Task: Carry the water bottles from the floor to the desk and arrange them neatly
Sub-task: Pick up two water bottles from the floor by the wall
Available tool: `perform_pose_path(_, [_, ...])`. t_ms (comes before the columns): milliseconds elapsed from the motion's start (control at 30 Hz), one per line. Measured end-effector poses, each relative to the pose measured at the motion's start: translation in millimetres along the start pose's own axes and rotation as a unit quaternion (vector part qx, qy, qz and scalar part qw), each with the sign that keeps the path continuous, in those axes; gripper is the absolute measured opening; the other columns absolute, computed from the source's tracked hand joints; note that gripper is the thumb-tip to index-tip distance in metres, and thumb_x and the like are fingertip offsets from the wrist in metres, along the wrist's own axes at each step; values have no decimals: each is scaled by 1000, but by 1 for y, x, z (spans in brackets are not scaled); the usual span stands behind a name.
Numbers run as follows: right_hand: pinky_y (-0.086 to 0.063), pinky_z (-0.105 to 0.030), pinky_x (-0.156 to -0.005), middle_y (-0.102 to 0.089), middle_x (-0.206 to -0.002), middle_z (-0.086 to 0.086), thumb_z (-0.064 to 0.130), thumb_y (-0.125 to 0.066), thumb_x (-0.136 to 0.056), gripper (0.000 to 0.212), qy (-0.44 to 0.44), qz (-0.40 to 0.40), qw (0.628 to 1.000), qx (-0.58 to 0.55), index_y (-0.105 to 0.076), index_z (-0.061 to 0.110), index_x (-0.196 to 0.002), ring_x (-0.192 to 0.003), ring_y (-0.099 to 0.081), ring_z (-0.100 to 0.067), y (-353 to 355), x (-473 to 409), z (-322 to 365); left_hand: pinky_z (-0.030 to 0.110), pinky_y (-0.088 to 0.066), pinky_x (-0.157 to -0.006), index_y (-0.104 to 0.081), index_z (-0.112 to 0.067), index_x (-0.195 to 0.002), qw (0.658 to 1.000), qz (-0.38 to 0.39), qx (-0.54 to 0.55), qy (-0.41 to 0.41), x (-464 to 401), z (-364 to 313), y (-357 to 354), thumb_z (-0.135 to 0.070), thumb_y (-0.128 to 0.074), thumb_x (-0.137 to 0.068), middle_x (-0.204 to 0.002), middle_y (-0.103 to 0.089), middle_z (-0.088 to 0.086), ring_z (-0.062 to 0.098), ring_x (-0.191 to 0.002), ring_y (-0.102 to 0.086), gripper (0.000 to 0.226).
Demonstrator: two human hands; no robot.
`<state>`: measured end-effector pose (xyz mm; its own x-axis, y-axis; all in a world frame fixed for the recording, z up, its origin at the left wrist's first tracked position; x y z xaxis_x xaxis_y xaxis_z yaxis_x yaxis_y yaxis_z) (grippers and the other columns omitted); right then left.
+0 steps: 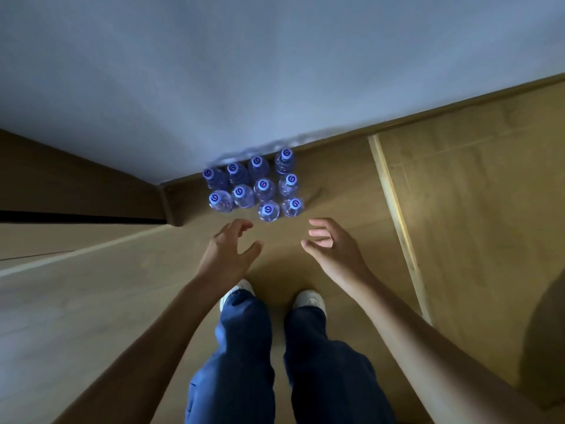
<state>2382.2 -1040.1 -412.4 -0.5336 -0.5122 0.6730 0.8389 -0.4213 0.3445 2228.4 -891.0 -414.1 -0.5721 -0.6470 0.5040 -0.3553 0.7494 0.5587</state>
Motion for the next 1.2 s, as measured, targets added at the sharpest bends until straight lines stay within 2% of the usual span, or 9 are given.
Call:
perform_pose_path(233, [-45, -20, -83, -57, -125, 0, 20, -75, -86, 51, 36, -7, 999, 17, -53, 21, -133, -108, -59, -15, -32, -128, -82, 20, -34, -85, -54, -15, -128, 996, -24, -41, -78, -96, 66, -78, -30, -71, -87, -129, -58, 2, 16, -115, -55, 47])
perform_pose_path(467, [-40, -8, -81, -56, -105, 25, 21, -83, -77, 54, 128, 18, 991, 39, -49, 33, -118, -97, -55, 6, -57, -233, -130, 21, -35, -90, -45, -13, -137, 989, -77, -34, -123, -169, 118, -137, -39, -76, -80, -136, -49, 4, 15, -120, -48, 70])
perform_pose_path(600, [-40, -16, -86, -57, -127, 9, 31, -86, -72, 67, 161, 39, 985, 53, -49, 33, -128, -113, -55, -2, -73, -268, -158, 27, -38, -99, -43, -12, -139, 984, -90, -34, -148, -191, 138, -159, -39, -83, -71, -132, -44, 8, 20, -123, -46, 83])
perform_pose_path(767, [-47, -26, -94, -58, -121, 3, 48, -84, -61, 70, 240, -7, 970, 38, -46, 42, -119, -113, -58, -13, -82, -283, -159, 33, -44, -99, -50, -12, -129, 983, -95, 12, -155, -208, 156, -178, -32, -90, -63, -122, -45, 3, 18, -117, -46, 79])
perform_pose_path(833, [-46, -25, -96, -58, -119, 0, 57, -81, -59, 69, 273, -27, 961, 36, -45, 43, -116, -114, -58, -18, -87, -284, -155, 27, -42, -95, -52, -14, -122, 981, -107, 25, -160, -212, 160, -183, -27, -91, -62, -116, -44, -2, 15, -114, -43, 73])
perform_pose_path(933, [-49, -41, -95, -59, -119, -12, 45, -87, -58, 68, 295, -36, 955, 16, -44, 41, -112, -114, -58, -31, -93, -286, -152, 11, -38, -89, -50, -21, -117, 977, -120, 48, -169, -214, 161, -189, -22, -89, -66, -113, -40, -4, 7, -107, -42, 65])
perform_pose_path(1033, [-49, -25, -84, -66, -107, -2, 28, -91, -59, 63, 291, -36, 956, -22, -51, 36, -106, -102, -65, -14, -90, -286, -153, 20, -42, -89, -52, -18, -113, 975, -104, 45, -191, -214, 158, -193, -16, -88, -67, -109, -41, -7, 9, -105, -45, 59])
perform_pose_path(1100, [-46, -11, -78, -71, -95, 14, 15, -93, -61, 60, 280, -25, 959, -39, -56, 28, -107, -90, -66, 4, -87, -285, -158, 14, -43, -85, -53, -25, -108, 976, -83, 54, -192, -212, 158, -192, -17, -89, -66, -105, -46, -15, 6, -100, -50, 56])
perform_pose_path(1200, [-49, -16, -79, -72, -97, 22, 28, -92, -61, 59, 262, -6, 965, -29, -59, 33, -110, -90, -68, 4, -83, -276, -156, 9, -46, -72, -50, -37, -101, 983, -32, 82, -161, -208, 157, -189, -23, -88, -66, -98, -61, -22, -3, -90, -59, 55])
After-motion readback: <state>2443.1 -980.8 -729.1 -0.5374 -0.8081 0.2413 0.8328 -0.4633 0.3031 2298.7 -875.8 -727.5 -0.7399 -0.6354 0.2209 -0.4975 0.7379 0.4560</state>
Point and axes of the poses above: each hand's wrist, its own x-axis away from the middle knuckle, its own y-axis out of the back of the hand, z = x × y, the point moved 9 cm from there along -x, towards the middle knuckle
